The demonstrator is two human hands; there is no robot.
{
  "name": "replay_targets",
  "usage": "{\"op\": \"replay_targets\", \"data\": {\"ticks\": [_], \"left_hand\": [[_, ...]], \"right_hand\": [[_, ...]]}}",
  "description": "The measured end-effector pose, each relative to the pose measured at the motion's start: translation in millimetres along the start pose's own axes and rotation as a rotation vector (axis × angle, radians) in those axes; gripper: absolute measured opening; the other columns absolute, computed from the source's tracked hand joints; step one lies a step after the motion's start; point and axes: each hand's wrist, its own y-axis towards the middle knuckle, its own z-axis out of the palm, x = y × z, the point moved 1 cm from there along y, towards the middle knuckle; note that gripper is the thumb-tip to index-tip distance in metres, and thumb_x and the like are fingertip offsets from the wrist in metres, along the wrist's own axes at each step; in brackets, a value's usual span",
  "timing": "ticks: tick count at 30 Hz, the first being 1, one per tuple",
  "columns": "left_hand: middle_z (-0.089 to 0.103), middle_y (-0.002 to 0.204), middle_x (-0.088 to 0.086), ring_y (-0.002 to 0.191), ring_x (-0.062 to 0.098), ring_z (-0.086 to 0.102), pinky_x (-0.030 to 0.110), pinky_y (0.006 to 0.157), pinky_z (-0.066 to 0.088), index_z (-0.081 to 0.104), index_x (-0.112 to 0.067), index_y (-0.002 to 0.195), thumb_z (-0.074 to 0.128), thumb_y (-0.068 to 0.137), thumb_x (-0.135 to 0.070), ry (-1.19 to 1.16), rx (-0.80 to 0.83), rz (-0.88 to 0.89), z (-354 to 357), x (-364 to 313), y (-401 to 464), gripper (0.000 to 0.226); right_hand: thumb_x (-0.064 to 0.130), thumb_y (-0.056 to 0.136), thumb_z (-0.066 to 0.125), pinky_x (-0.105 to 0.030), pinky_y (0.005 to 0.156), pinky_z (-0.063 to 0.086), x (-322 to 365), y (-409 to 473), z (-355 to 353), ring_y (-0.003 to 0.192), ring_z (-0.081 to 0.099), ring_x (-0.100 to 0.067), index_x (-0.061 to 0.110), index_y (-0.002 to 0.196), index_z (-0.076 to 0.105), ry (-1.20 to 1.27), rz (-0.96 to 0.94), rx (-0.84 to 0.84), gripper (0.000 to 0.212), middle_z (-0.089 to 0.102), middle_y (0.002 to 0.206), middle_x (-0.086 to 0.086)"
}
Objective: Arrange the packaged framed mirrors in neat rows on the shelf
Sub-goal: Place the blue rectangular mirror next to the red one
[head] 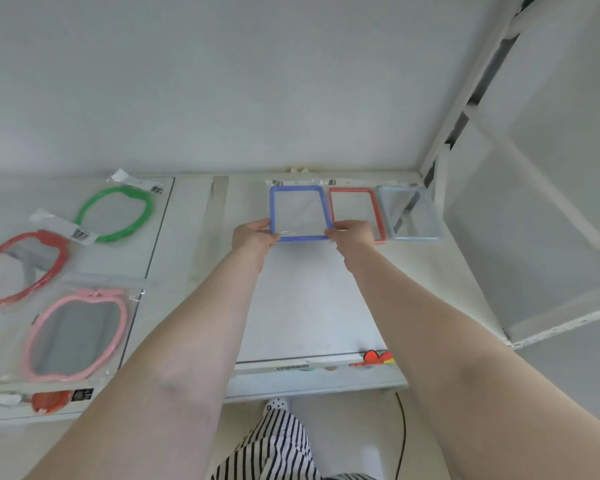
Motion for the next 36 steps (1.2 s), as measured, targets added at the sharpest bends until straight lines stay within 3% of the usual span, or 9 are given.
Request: {"op": "replay_targets", "data": {"ticks": [4,7,11,14,18,20,25,28,36], "left_hand": [[0.064,0.122,0.018,0.093,0.021,0.057,0.025,0.093,0.045,0.056,-0.003,0.13,0.064,0.082,0.008,0.045,-0.032,0.0,8,7,34,0.051],[0.064,0.123,0.018,0.093,0.02,0.057,0.03,0.101,0.047,0.056,-0.002,0.13,0.067,0.081,0.007,0.096,-0.05,0.002,11,16,51,0.051],[0.065,0.125,0.015,0.104,0.027,0.065,0.034,0.102,0.048,0.059,-0.009,0.129,0.07,0.08,0.0,0.191,-0.059,-0.015,14,27,58,0.051],[0.063,0.127,0.012,0.112,0.03,0.063,0.033,0.096,0.05,0.061,-0.014,0.127,0.07,0.081,-0.007,0.343,-0.113,0.033,15,31,56,0.047],[0.05,0.133,0.013,0.119,0.032,0.052,0.031,0.096,0.044,0.059,-0.017,0.128,0.068,0.084,-0.025,0.708,-0.192,0.144,19,36,49,0.045],[0.042,0.135,0.015,0.125,0.035,0.041,0.034,0.098,0.04,0.054,-0.014,0.129,0.069,0.083,-0.033,0.822,-0.209,0.224,25,39,47,0.052],[0.015,0.159,0.015,0.148,0.029,0.012,0.034,0.119,0.017,0.017,-0.013,0.152,0.074,0.077,-0.041,0.875,-0.052,0.361,49,53,58,0.097],[0.012,0.16,0.015,0.148,0.029,0.014,0.035,0.121,0.019,0.016,-0.008,0.151,0.075,0.078,-0.034,0.805,-0.065,0.395,56,61,65,0.098],[0.012,0.16,0.016,0.148,0.028,0.015,0.035,0.121,0.017,0.015,-0.006,0.151,0.073,0.08,-0.031,0.785,-0.093,0.413,59,57,73,0.095]], "right_hand": [[0.017,0.086,0.068,-0.03,0.07,0.049,-4,29,11,0.08,0.058,-0.026,0.011,0.121,0.065,-0.094,-0.015,-0.003,0.035,0.066,0.102,-0.009],[0.017,0.088,0.065,-0.036,0.075,0.053,-9,40,15,0.079,0.057,-0.028,0.008,0.112,0.068,-0.154,-0.021,0.006,0.027,0.065,0.094,-0.011],[0.016,0.088,0.064,-0.041,0.083,0.056,-15,44,16,0.079,0.056,-0.028,0.005,0.11,0.068,-0.22,-0.031,-0.004,0.024,0.069,0.104,-0.018],[0.015,0.088,0.061,-0.04,0.082,0.057,-16,46,12,0.081,0.062,-0.031,0.007,0.108,0.068,-0.311,-0.082,-0.022,0.023,0.068,0.099,-0.015],[0.022,0.084,0.063,-0.037,0.085,0.056,-25,48,3,0.093,0.066,-0.029,0.02,0.109,0.067,-0.346,-0.138,-0.154,0.025,0.064,0.114,-0.009],[0.025,0.085,0.065,-0.039,0.092,0.052,-33,53,-4,0.112,0.057,-0.03,0.024,0.114,0.064,-0.383,-0.158,-0.231,0.028,0.057,0.122,-0.007],[0.032,0.088,0.063,-0.041,0.113,0.031,-48,65,-15,0.137,0.029,-0.029,0.025,0.137,0.049,-0.516,-0.213,-0.282,0.052,0.039,0.146,-0.007],[0.04,0.085,0.065,-0.039,0.115,0.028,-56,71,-13,0.142,0.022,-0.028,0.025,0.138,0.046,-0.564,-0.229,-0.221,0.058,0.035,0.149,-0.007],[0.04,0.083,0.067,-0.037,0.108,0.034,-64,81,-12,0.139,0.024,-0.027,0.018,0.114,0.06,-0.571,-0.269,-0.226,0.039,0.039,0.142,-0.008]]}}
